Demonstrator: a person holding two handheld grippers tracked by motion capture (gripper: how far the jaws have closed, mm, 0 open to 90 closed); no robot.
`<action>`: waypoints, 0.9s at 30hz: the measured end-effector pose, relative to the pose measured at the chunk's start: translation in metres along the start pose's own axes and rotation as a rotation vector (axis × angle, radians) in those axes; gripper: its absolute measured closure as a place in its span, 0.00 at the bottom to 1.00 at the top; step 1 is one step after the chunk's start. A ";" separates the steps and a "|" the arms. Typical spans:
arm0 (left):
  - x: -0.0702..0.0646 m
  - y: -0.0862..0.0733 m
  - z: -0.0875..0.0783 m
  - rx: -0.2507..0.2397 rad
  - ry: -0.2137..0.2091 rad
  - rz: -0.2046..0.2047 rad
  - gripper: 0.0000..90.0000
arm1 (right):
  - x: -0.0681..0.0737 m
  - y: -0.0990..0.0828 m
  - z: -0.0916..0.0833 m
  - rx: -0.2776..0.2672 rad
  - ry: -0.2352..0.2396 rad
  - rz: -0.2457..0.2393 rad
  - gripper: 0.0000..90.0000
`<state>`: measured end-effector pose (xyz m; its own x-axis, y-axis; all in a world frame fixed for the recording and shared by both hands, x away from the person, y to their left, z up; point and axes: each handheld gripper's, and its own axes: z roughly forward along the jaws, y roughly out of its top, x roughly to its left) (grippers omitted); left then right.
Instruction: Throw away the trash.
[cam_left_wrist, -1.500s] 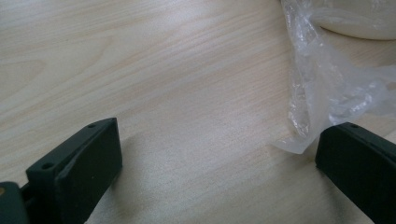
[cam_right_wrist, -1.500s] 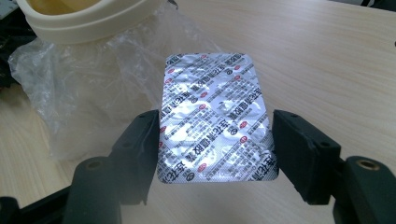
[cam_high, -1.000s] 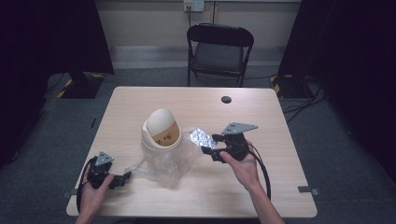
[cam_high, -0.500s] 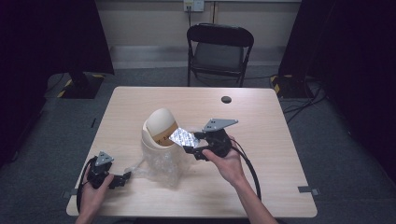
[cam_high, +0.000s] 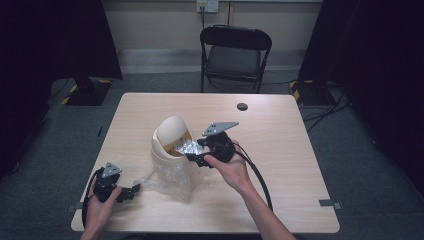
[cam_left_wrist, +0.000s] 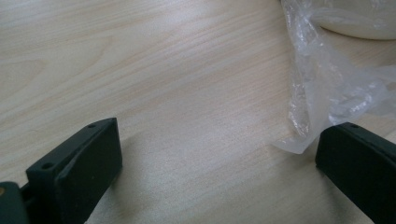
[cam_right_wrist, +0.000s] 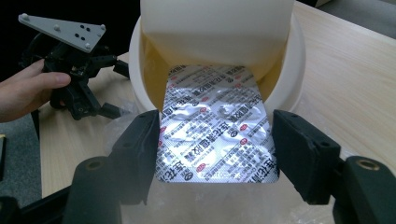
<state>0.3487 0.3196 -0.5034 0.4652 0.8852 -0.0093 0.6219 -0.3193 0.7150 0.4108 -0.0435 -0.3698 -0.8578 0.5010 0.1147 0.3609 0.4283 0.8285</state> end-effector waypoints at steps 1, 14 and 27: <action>0.000 0.000 0.000 0.000 0.000 0.001 0.00 | 0.000 0.001 0.000 0.001 -0.003 -0.001 0.38; 0.000 0.000 0.000 0.000 0.000 0.000 0.00 | 0.000 0.015 0.016 0.016 0.000 0.007 0.38; 0.000 0.000 0.000 0.000 0.000 0.001 0.00 | 0.005 0.027 0.035 0.036 0.010 -0.010 0.38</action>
<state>0.3487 0.3196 -0.5034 0.4656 0.8850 -0.0090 0.6219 -0.3199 0.7148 0.4289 -0.0037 -0.3661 -0.8651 0.4888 0.1123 0.3652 0.4604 0.8091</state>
